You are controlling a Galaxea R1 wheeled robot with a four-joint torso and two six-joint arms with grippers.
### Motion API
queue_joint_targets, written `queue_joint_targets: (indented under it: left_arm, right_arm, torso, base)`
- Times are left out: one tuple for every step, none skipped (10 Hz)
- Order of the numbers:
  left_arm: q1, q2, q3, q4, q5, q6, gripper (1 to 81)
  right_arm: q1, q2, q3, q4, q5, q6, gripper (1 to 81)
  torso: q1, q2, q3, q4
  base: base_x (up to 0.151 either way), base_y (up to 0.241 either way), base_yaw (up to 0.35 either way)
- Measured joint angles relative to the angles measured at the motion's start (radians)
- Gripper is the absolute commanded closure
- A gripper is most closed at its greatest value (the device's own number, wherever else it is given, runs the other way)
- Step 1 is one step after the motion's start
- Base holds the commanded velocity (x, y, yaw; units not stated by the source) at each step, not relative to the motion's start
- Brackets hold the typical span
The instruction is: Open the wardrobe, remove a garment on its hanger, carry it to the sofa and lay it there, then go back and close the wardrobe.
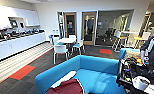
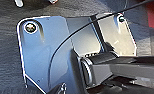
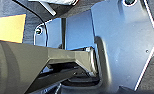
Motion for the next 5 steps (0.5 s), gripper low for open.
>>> queue_joint_targets:
  left_arm:
    - [0.001, 0.0, 0.0, 0.0, 0.0, 0.0, 1.0]
    - [0.004, 0.0, 0.0, 0.0, 0.0, 0.0, 1.0]
    - [0.0, 0.0, 0.0, 0.0, 0.0, 0.0, 1.0]
    - [-0.001, 0.0, 0.0, 0.0, 0.0, 0.0, 1.0]
    - [0.003, -0.001, 0.0, 0.0, 0.0, 0.0, 1.0]
  right_arm:
    - [-0.001, 0.0, 0.0, 0.0, 0.0, 0.0, 1.0]
    - [0.0, 0.0, 0.0, 0.0, 0.0, 0.0, 1.0]
    - [0.001, 0.0, 0.0, 0.0, 0.0, 0.0, 1.0]
    - [0.001, 0.0, -0.001, 0.0, 0.0, 0.0, 1.0]
    - [-0.004, 0.0, 0.0, 0.0, 0.0, 0.0, 1.0]
  torso:
    - [0.0, 0.0, 0.0, 0.0]
    - [0.0, 0.0, 0.0, 0.0]
    - [0.0, 0.0, 0.0, 0.0]
    - [0.0, 0.0, 0.0, 0.0]
    - [-0.001, 0.0, 0.0, 0.0]
  base:
    - [-0.077, 0.0, 0.0]
    - [-0.077, 0.0, 0.0]
    - [-0.076, 0.0, 0.0]
    - [-0.067, 0.0, 0.0]
    - [0.0, 0.0, 0.0]
